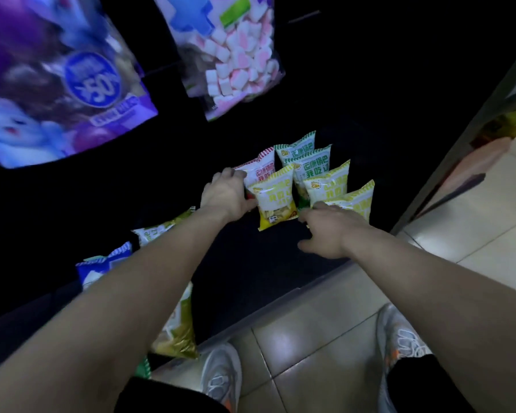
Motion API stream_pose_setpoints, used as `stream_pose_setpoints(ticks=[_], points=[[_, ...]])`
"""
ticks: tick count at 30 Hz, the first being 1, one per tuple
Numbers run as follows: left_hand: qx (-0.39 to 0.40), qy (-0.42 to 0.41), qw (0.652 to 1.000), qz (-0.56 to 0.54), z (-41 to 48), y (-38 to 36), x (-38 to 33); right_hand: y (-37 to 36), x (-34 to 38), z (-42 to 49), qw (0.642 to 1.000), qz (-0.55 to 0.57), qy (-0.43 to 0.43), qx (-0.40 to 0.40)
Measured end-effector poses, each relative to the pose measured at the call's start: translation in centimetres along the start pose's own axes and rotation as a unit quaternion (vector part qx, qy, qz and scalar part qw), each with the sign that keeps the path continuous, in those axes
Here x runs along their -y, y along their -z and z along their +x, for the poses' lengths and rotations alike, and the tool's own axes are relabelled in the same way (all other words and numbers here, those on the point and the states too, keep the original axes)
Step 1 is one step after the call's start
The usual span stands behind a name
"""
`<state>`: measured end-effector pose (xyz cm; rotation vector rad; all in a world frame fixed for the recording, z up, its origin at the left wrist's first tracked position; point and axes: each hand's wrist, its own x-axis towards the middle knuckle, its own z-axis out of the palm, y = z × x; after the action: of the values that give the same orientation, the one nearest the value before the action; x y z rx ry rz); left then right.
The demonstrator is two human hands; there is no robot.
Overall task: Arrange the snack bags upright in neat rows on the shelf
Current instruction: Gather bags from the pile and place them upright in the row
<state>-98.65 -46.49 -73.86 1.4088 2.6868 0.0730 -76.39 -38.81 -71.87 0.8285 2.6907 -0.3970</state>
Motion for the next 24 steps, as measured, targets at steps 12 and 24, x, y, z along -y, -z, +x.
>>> stream_pose_setpoints(ticks=[12,24], points=[[0.058,0.111,0.992,0.002,-23.3,4.4,16.7,-1.7,11.5,-1.9,0.994,-0.033,0.100,0.011],[0.094,0.164,0.979,-0.076,-24.6,0.9,25.8,-11.1,24.6,5.6,0.994,0.047,0.085,0.060]])
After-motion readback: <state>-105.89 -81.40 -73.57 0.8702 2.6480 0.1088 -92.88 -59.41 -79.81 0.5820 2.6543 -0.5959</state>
